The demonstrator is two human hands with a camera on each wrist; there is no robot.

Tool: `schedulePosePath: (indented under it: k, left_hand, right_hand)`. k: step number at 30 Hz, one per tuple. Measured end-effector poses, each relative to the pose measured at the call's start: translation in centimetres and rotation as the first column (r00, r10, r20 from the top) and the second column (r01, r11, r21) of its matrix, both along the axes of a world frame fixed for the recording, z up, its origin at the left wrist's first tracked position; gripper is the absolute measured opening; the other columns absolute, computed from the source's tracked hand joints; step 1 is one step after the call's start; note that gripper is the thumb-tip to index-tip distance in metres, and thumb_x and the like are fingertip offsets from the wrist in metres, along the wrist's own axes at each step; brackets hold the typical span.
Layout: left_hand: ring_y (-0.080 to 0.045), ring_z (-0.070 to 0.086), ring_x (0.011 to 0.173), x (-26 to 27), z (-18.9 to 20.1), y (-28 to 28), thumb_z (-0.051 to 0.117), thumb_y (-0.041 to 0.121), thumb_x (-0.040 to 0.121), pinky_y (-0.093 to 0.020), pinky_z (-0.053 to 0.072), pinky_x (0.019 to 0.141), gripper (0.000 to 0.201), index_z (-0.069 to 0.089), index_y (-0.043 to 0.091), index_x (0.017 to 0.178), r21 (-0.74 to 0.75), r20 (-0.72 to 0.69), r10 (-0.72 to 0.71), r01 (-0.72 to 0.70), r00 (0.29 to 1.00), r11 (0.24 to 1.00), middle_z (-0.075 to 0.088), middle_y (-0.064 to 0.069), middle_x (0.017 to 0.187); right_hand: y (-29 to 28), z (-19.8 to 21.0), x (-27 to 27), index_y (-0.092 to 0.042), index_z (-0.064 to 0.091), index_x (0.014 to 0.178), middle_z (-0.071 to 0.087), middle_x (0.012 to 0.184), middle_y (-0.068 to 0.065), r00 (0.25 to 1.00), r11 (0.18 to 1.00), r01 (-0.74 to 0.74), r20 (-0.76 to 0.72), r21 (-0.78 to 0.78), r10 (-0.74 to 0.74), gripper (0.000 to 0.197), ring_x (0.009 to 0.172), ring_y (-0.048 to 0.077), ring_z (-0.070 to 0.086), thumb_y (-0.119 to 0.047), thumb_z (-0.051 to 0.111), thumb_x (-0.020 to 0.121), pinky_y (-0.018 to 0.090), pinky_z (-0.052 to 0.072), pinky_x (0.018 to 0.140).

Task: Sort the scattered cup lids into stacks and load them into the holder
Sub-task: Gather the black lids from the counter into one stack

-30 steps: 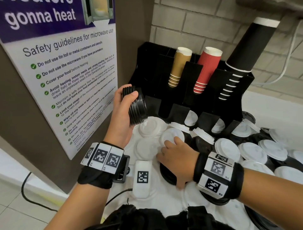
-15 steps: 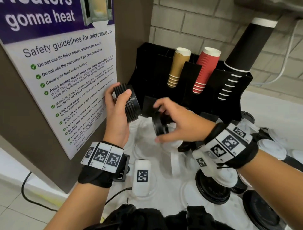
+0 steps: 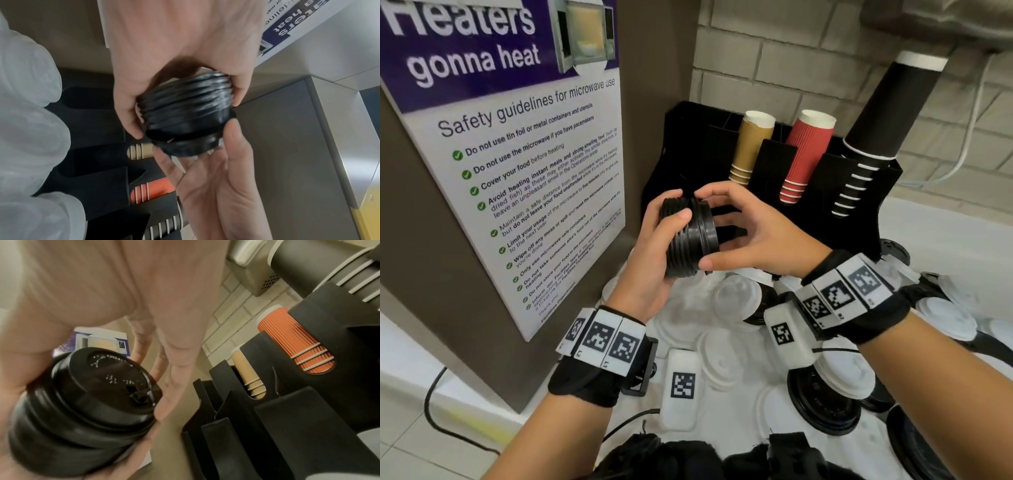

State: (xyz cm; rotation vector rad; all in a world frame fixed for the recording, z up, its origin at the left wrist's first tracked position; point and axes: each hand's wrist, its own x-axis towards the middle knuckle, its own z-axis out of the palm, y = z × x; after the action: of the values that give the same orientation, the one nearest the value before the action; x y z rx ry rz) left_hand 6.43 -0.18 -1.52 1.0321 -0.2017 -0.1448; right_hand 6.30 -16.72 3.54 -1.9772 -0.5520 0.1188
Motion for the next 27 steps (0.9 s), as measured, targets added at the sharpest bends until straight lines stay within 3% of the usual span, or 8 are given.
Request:
schedulePosePath:
  k: [9,13,14,16,17,19,23,27]
  left_hand:
    - [-0.014,0.068,0.089,-0.2,-0.1,-0.2,0.059,0.039,0.079,-0.031,0.054,0.058,0.041,0.054,0.037,0.120,0.016,0.033,-0.007,0.006,0.999,1.000,0.068,0.004,0.108]
    - [-0.015,0.064,0.087,0.1,-0.2,0.2,0.060,0.036,0.078,-0.036,0.053,0.063,0.040,0.054,0.032,0.118,-0.048,0.010,0.055,-0.055,0.998,0.997,0.064,0.001,0.103]
    - [-0.016,0.063,0.088,0.2,-0.2,0.3,0.060,0.035,0.078,-0.036,0.052,0.064,0.039,0.054,0.032,0.116,-0.066,0.003,0.070,-0.069,0.998,0.995,0.064,0.002,0.101]
    - [-0.017,0.063,0.089,0.4,-0.3,0.6,0.061,0.035,0.078,-0.037,0.052,0.065,0.038,0.054,0.032,0.116,-0.085,-0.006,0.079,-0.080,0.997,0.993,0.065,0.002,0.101]
    - [-0.017,0.064,0.089,0.5,-0.3,0.7,0.061,0.034,0.078,-0.037,0.052,0.066,0.038,0.055,0.033,0.115,-0.088,-0.006,0.079,-0.079,0.997,0.993,0.066,0.003,0.101]
    - [-0.015,0.065,0.089,0.5,-0.4,0.8,0.061,0.035,0.078,-0.038,0.052,0.067,0.036,0.056,0.034,0.114,-0.086,-0.001,0.078,-0.078,0.997,0.993,0.067,0.004,0.100]
    - [-0.015,0.065,0.090,0.5,-0.5,0.8,0.061,0.035,0.077,-0.039,0.053,0.067,0.036,0.057,0.035,0.113,-0.083,-0.003,0.080,-0.080,0.997,0.993,0.066,0.003,0.101]
    - [-0.015,0.065,0.089,0.5,-0.6,0.7,0.061,0.034,0.077,-0.039,0.054,0.066,0.036,0.056,0.035,0.113,-0.088,-0.010,0.083,-0.084,0.997,0.993,0.063,0.002,0.103]
  right_hand:
    - [0.7,0.2,-0.3,-0.024,0.046,0.124,0.048,0.126,0.001,0.999,1.000,0.001,0.053,-0.012,0.000,0.075,0.111,0.015,0.059,-0.027,0.084,0.060,0.029,0.057,0.077]
    - [-0.5,0.8,0.1,-0.016,0.059,0.109,0.059,0.107,-0.002,0.986,0.966,0.153,0.098,-0.209,-0.134,0.035,0.096,0.015,0.062,-0.042,0.060,0.085,0.029,0.055,0.081]
    - [-1.2,1.0,0.3,-0.012,0.064,0.103,0.060,0.098,-0.003,0.982,0.889,0.168,0.147,-0.427,-0.115,0.027,0.092,0.017,0.061,-0.036,0.055,0.093,0.032,0.052,0.084]
    - [-2.5,0.7,0.8,-0.010,0.070,0.096,0.059,0.085,-0.007,0.996,0.561,0.077,0.085,-0.824,-0.011,0.022,0.091,0.019,0.060,-0.022,0.051,0.096,0.030,0.048,0.087]
    - [-2.9,0.3,0.8,-0.010,0.071,0.096,0.062,0.086,-0.007,1.000,0.403,-0.010,-0.010,-0.915,0.002,0.022,0.092,0.019,0.060,-0.020,0.051,0.094,0.031,0.048,0.088]
    - [-3.1,-0.8,0.5,-0.010,0.072,0.101,0.069,0.099,0.000,0.985,0.234,-0.159,-0.170,-0.959,-0.026,0.025,0.098,0.020,0.061,-0.021,0.051,0.093,0.035,0.049,0.092]
    - [-3.6,-1.8,-0.2,-0.012,0.067,0.116,0.063,0.100,0.001,0.982,0.253,-0.179,-0.190,-0.951,-0.018,0.031,0.094,0.017,0.056,-0.018,0.046,0.094,0.030,0.047,0.085]
    - [-4.5,-1.9,0.2,-0.026,0.031,0.148,0.046,0.132,0.007,0.990,0.334,-0.085,-0.118,-0.939,-0.078,0.060,0.121,0.020,0.044,-0.024,0.053,0.093,0.023,0.035,0.092]
